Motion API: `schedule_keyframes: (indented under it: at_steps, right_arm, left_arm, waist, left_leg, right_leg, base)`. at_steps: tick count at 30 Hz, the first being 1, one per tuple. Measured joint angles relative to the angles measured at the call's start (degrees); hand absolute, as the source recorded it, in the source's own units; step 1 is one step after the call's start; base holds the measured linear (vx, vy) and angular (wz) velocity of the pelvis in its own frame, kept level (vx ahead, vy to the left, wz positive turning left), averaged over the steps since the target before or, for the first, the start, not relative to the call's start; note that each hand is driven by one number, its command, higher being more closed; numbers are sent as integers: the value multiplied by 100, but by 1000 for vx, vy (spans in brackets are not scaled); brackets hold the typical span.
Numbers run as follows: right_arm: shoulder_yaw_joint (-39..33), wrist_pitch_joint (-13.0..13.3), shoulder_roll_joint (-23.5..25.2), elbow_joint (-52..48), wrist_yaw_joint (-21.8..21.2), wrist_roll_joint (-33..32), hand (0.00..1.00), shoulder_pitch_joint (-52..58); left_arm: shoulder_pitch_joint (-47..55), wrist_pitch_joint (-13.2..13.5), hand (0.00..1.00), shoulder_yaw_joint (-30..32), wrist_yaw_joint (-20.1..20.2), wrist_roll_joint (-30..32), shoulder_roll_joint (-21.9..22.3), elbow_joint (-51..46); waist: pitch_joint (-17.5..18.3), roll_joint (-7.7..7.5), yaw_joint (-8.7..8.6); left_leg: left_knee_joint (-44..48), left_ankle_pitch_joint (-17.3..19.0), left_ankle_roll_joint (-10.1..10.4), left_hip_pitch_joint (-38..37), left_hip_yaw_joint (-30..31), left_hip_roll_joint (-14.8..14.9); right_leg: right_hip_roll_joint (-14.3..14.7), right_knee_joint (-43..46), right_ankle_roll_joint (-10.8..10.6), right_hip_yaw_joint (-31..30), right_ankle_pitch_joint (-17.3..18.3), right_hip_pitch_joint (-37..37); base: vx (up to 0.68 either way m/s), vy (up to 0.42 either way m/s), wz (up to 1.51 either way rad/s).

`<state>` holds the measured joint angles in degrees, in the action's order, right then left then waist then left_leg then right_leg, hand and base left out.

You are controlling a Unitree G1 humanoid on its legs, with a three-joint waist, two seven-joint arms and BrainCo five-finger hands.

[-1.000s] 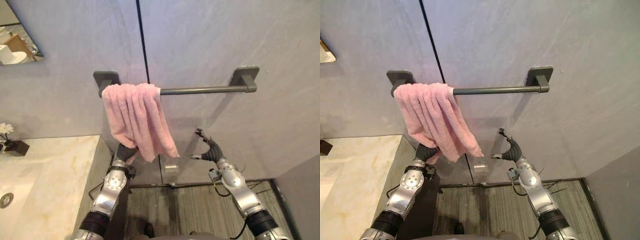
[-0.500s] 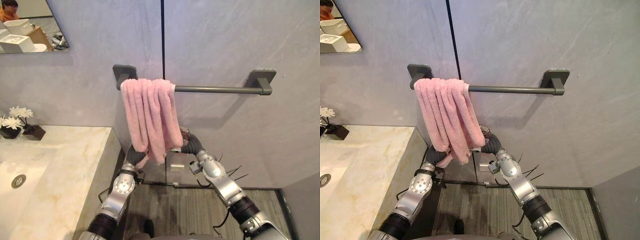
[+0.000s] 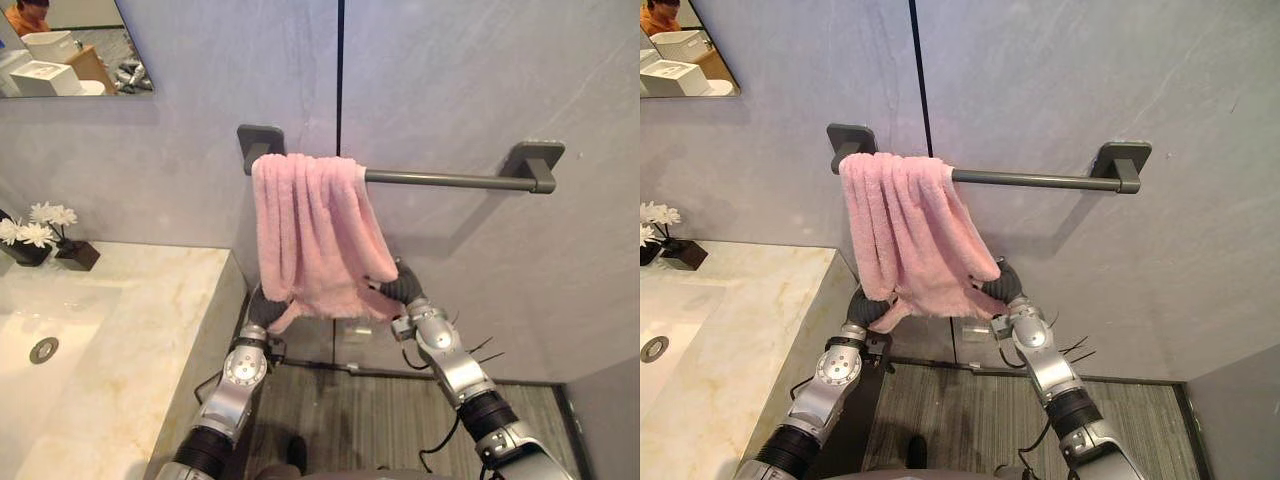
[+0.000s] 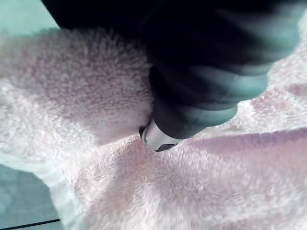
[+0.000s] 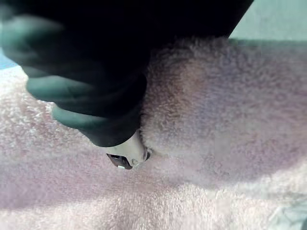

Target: Organize washtable

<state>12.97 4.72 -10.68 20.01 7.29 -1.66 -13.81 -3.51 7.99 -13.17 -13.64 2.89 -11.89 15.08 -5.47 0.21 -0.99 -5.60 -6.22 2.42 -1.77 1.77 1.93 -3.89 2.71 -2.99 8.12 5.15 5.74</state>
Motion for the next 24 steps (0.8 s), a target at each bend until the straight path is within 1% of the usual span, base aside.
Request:
schedule_keyframes:
  at_steps: [2, 6, 7, 11, 14, 15, 17, 18, 21, 24]
  right_arm:
    - [-124, 21, 122, -14, 0, 1, 100, 87]
    - [-445, 67, 347, -133, 1, 1, 100, 247]
    - [-548, 68, 408, -134, 1, 1, 100, 331]
    - [-818, 69, 535, -261, 1, 2, 100, 543]
    - [-988, 103, 607, -373, 0, 1, 100, 705]
    - [-1057, 111, 656, -374, 1, 1, 100, 716]
    - [-1131, 110, 701, -439, 1, 0, 100, 774]
    - [-1154, 115, 725, -592, 1, 0, 100, 909]
    - [-1243, 134, 838, -606, 1, -15, 100, 947]
    - [-1317, 134, 844, -589, 1, -61, 100, 947]
  left_arm:
    - [0, 2, 100, 0, 48, 0, 57, -3]
    - [12, 9, 100, 1, 160, 2, 197, -11]
    - [13, 9, 100, 1, 239, 2, 254, -35]
    - [17, 10, 100, 0, 369, 4, 359, -190]
    - [32, 9, 100, -1, 406, 4, 466, -226]
    - [42, 9, 100, -1, 475, 4, 490, -235]
    - [46, 8, 100, -1, 499, 4, 510, -239]
    - [65, 8, 100, -1, 507, 4, 530, -294]
    - [139, 2, 100, -1, 509, 4, 564, -361]
    - [165, -1, 100, -1, 542, 3, 648, -361]
  waist:
    - [1, -3, -14]
    - [-4, -12, -103]
    - [-4, -12, -130]
    - [-6, -11, -153]
    - [-8, -8, -189]
    - [-10, -4, -215]
    - [-11, -5, -233]
    - [-16, -15, -276]
    - [-25, 1, -337]
    - [-30, 8, -422]
  left_leg:
    - [-9, 1, 1, -16, -3, 1]
    - [-19, 3, 1, -54, -20, 0]
    - [-30, 6, 2, -75, -42, 1]
    - [-31, 8, 4, -98, -76, 12]
    - [-31, 11, 4, -113, -128, 16]
    - [-31, 16, 4, -117, -166, 19]
    - [-30, 85, 28, -138, -225, 63]
    - [-30, 111, 24, -156, -268, 65]
    - [-31, 136, 20, -177, -340, 63]
    - [-20, 127, -1, -188, -351, 28]
  right_leg:
    - [0, -11, 0, 1, 0, 20]
    - [1, -108, 0, -5, -52, 99]
    - [-2, -109, -3, -28, -56, 109]
    - [2, -106, -9, -66, -67, 112]
    - [3, -105, -17, -121, -77, 104]
    - [3, -107, -21, -159, -82, 95]
    - [4, -105, -22, -227, -83, 85]
    - [3, -102, -25, -269, -81, 83]
    - [4, -99, -28, -346, -82, 72]
    - [4, -119, -29, -349, -81, 95]
  base:
    - [0, 0, 0]
    - [-7, -2, -1]
    - [-36, -10, -7]
    - [-36, -10, -5]
    - [-34, -8, -9]
    - [-38, -6, -14]
    - [-24, -9, -18]
    - [-5, -13, -26]
    - [11, -8, -14]
    - [22, -3, -1]
